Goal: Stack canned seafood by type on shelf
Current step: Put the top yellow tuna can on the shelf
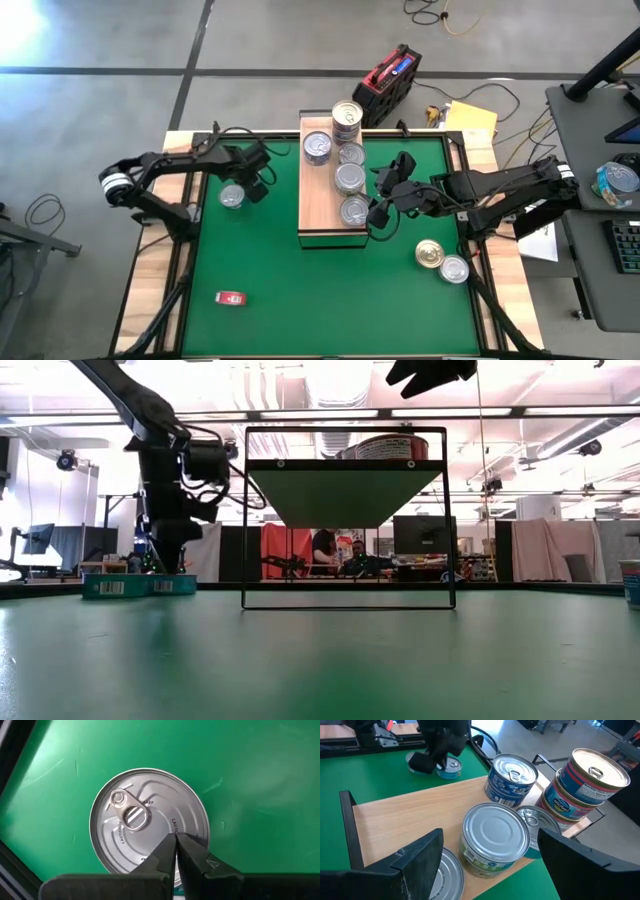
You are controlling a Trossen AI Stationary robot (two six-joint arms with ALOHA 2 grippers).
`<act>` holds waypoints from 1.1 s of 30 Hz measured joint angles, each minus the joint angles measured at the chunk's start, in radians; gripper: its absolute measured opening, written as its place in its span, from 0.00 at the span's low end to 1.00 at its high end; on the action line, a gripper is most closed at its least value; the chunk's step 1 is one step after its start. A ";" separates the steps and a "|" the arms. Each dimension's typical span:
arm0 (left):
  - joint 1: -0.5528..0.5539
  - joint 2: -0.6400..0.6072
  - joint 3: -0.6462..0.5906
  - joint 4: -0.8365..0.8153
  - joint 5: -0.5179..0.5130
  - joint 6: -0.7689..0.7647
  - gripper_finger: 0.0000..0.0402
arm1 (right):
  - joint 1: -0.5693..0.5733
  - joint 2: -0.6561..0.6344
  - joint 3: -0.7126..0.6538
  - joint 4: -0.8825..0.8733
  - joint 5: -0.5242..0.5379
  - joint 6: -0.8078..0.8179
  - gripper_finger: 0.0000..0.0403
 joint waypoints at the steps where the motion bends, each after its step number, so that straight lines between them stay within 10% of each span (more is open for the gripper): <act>1: 0.000 0.010 0.001 0.003 -0.004 -0.006 0.00 | 0.000 0.000 0.000 0.000 0.000 0.000 0.78; 33: -0.396 -0.012 0.001 -0.100 0.122 -0.273 0.00 | 0.000 0.000 -0.001 0.001 -0.002 -0.005 0.78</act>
